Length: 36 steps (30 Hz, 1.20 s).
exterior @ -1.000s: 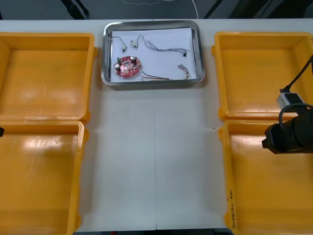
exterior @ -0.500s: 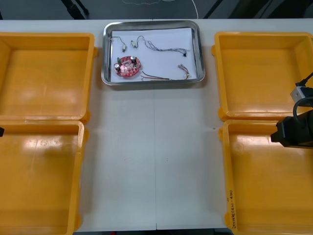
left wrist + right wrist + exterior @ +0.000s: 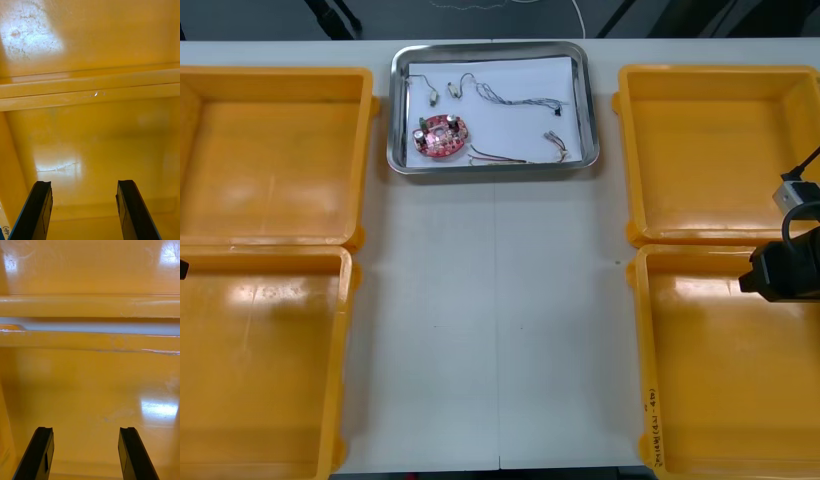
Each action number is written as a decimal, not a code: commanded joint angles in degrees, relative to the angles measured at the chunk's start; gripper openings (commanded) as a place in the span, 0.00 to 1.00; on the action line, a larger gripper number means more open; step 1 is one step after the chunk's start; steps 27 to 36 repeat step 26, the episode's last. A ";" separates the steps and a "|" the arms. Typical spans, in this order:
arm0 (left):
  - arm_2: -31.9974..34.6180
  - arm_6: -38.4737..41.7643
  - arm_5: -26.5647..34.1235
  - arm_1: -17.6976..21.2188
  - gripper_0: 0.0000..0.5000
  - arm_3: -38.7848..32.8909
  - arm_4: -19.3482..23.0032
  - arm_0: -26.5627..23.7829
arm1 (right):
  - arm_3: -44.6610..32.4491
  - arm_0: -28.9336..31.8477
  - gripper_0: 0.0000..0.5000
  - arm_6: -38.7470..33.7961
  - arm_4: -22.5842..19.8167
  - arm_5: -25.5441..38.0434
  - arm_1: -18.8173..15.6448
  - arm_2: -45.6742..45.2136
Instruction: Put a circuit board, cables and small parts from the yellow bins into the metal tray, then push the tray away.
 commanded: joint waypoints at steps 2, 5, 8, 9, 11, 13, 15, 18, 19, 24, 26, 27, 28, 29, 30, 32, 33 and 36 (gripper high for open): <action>1.75 5.04 0.35 2.59 1.00 -1.65 -0.24 1.03 | -0.43 0.67 1.00 0.02 0.88 -0.49 0.33 -1.94; 1.75 5.04 0.35 2.59 1.00 -1.65 -0.24 1.03 | -0.52 0.67 1.00 0.02 0.80 -0.49 0.33 -1.94; 1.75 5.04 0.35 2.59 1.00 -1.65 -0.24 1.03 | -0.43 0.76 1.00 0.02 0.62 -0.49 0.24 -1.94; 1.75 5.04 0.35 2.59 1.00 -1.65 -0.24 1.03 | -0.43 0.76 1.00 0.02 0.62 -0.49 0.24 -1.94; 1.75 5.04 0.35 2.59 1.00 -1.65 -0.24 1.03 | -0.43 0.76 1.00 0.02 0.62 -0.49 0.24 -1.94; 1.75 5.04 0.35 2.59 1.00 -1.65 -0.24 1.03 | -0.43 0.76 1.00 0.02 0.62 -0.49 0.24 -1.94; 1.75 5.04 0.35 2.59 1.00 -1.65 -0.24 1.03 | -0.43 0.76 1.00 0.02 0.62 -0.49 0.24 -1.94; 1.75 5.04 0.35 2.59 1.00 -1.65 -0.24 1.03 | -0.43 0.76 1.00 0.02 0.62 -0.49 0.24 -1.94; 1.75 5.04 0.35 2.59 1.00 -1.65 -0.24 1.03 | -0.43 0.76 1.00 0.02 0.62 -0.49 0.24 -1.94; 1.75 5.04 0.35 2.59 1.00 -1.65 -0.24 1.03 | -0.43 0.76 1.00 0.02 0.62 -0.49 0.24 -1.94; 1.75 5.04 0.35 2.59 1.00 -1.65 -0.24 1.03 | -0.43 0.76 1.00 0.02 0.62 -0.49 0.24 -1.94; 1.75 5.04 0.35 2.59 1.00 -1.65 -0.24 1.03 | -0.43 0.76 1.00 0.02 0.62 -0.49 0.24 -1.94; 1.75 5.04 0.35 2.59 1.00 -1.65 -0.24 1.03 | -0.43 0.76 1.00 0.02 0.62 -0.49 0.24 -1.94; 1.75 5.04 0.35 2.59 1.00 -1.65 -0.24 1.03 | -0.43 0.76 1.00 0.02 0.62 -0.49 0.24 -1.94; 1.75 5.04 0.35 2.59 1.00 -1.65 -0.24 1.03 | -0.43 0.76 1.00 0.02 0.62 -0.49 0.24 -1.94; 1.75 5.04 0.35 2.59 1.00 -1.65 -0.24 1.03 | -0.43 0.76 1.00 0.02 0.62 -0.49 0.24 -1.94; 1.75 5.04 0.35 2.59 1.00 -1.65 -0.24 1.03 | -0.43 0.76 1.00 0.02 0.62 -0.49 0.24 -1.94; 1.75 5.04 0.35 2.59 1.00 -1.65 -0.24 1.03 | -0.43 0.76 1.00 0.02 0.62 -0.49 0.24 -1.94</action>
